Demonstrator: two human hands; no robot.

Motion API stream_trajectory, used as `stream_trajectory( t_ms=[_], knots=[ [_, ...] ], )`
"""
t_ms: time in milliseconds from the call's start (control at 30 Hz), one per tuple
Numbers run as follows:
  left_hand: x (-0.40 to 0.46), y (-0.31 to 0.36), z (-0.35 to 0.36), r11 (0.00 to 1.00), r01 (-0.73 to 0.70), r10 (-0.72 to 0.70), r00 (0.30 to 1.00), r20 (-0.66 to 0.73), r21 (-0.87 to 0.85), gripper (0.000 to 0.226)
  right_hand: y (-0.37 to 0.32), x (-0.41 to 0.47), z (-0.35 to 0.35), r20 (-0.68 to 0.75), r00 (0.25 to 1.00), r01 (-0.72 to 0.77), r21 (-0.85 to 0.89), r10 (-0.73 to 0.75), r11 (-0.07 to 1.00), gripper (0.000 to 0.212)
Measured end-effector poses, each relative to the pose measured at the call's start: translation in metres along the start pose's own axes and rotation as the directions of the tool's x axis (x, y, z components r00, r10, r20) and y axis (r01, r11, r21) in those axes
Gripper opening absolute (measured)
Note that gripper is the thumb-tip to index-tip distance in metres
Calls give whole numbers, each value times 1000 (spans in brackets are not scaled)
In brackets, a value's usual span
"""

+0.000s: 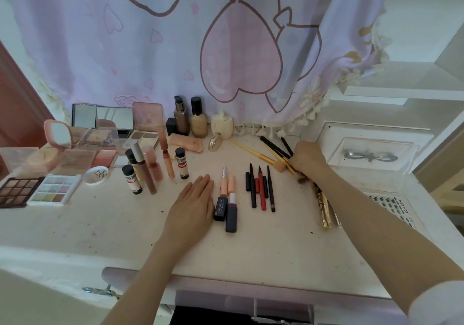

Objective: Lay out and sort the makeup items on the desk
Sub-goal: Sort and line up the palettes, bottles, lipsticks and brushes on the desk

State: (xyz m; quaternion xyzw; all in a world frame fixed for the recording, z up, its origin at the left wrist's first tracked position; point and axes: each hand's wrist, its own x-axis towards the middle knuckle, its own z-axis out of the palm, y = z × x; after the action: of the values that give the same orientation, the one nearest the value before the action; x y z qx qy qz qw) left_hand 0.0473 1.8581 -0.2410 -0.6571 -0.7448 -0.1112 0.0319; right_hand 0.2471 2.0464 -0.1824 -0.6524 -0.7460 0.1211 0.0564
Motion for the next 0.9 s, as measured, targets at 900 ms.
stream_trajectory(
  t_ms=[900],
  knots=[
    [-1,52,-57,638,-17,-58,996,-70,-770,21,-24,-116,-13,176,939,-191,981,-296,-24,11]
  ],
)
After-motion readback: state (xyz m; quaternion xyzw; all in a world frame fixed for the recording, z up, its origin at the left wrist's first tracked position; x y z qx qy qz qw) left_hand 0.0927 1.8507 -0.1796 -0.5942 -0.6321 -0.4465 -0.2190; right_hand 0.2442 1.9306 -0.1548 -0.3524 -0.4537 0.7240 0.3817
